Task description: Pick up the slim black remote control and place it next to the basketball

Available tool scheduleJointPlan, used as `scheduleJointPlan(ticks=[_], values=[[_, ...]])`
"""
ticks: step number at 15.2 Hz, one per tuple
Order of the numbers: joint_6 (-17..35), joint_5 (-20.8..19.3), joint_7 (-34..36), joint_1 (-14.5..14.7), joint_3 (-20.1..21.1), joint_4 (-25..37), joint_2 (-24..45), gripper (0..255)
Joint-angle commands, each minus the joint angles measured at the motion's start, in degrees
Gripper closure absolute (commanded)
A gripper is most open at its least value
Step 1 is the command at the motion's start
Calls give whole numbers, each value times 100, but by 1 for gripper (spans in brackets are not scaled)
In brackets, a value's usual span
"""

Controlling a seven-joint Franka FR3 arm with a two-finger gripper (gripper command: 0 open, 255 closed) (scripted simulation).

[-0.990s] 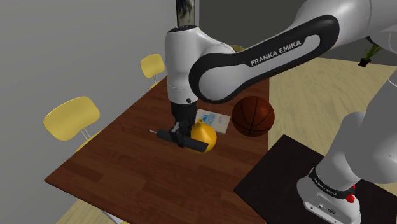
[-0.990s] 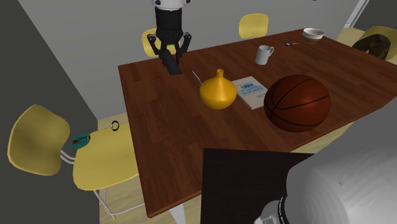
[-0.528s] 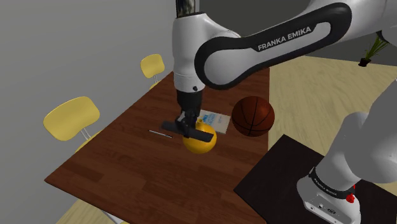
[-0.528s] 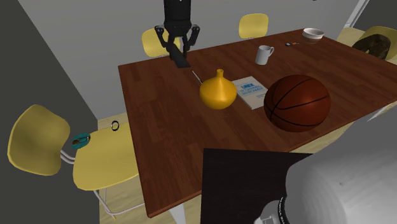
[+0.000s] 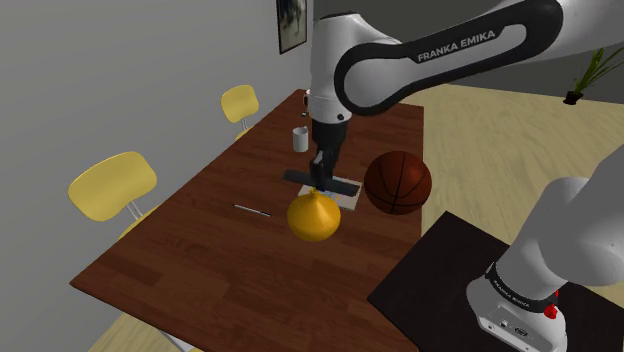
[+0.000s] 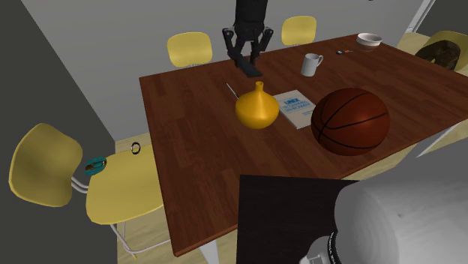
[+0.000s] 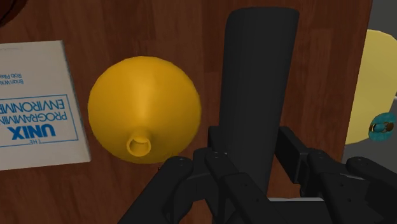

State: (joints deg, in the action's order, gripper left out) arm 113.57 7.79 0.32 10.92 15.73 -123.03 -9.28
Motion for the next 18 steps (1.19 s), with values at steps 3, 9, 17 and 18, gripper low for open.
scheduleJointPlan(ticks=[3,9,17,18], values=[[-32,-10,-607,-238,-356,-265,-239,255],[-100,-122,-1398,-581,-858,-423,-388,255],[531,-108,-1434,-572,-837,-854,-187,255],[610,-107,-1438,-571,-834,-902,-155,255]])
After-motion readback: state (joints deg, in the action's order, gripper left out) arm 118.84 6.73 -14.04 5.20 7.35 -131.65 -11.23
